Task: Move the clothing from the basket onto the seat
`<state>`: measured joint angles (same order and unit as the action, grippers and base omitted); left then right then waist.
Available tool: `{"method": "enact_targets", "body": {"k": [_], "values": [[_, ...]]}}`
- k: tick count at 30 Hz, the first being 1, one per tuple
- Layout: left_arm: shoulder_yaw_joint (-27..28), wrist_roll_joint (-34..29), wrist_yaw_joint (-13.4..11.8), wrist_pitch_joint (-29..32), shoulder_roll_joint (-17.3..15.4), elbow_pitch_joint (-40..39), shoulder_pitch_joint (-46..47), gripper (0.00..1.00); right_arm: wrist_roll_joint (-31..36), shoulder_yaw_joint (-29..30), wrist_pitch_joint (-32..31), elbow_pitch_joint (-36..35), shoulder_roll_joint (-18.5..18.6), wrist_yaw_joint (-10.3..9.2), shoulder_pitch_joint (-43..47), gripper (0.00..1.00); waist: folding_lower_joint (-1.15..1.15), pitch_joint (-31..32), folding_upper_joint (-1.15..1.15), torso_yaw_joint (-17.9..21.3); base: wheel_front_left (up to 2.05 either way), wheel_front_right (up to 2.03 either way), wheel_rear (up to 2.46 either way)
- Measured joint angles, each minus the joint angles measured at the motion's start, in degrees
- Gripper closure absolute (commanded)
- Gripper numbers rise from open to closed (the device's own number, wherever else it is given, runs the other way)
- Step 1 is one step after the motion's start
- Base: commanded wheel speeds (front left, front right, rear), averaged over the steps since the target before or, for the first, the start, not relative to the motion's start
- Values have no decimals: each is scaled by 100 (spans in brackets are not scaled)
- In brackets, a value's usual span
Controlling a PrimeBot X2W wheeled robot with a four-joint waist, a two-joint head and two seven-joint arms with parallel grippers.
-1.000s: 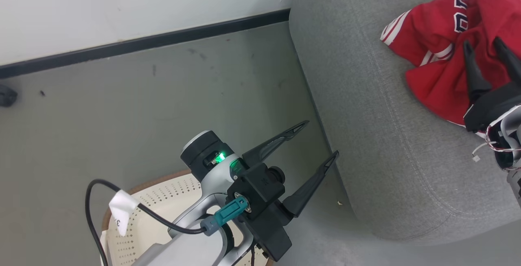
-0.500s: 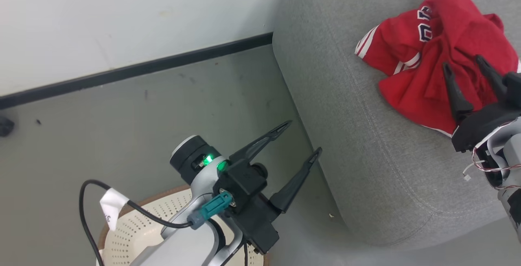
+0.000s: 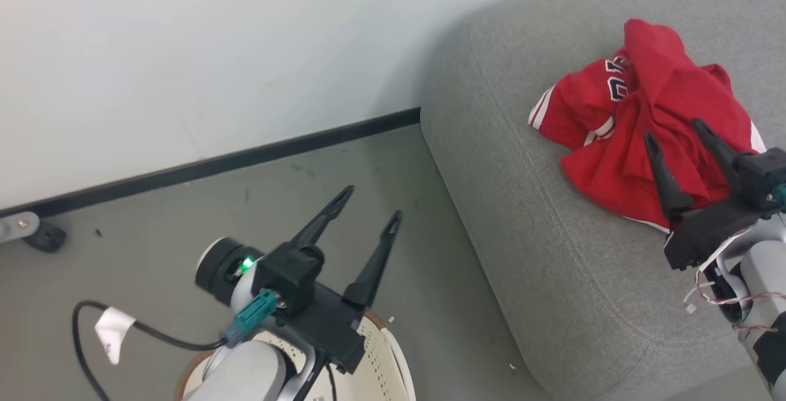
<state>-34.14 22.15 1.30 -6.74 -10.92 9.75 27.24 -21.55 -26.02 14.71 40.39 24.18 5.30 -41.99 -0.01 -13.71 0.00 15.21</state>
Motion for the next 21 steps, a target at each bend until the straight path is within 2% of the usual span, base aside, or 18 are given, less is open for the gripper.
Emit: {"method": "enact_targets", "body": {"k": [10, 21], "values": [[675, 230, -534, -356, -312, 364, -606, 0, 99, 7, 0, -672, -143, -236, 684, 0, 0, 474, 0, -233, 0, 0, 0], [1440, 514, -746, -555, -531, 639, -1499, 0, 245, -4, 0, -1436, -355, -616, 1493, 0, 0, 933, 0, -552, 0, 0, 0]]}}
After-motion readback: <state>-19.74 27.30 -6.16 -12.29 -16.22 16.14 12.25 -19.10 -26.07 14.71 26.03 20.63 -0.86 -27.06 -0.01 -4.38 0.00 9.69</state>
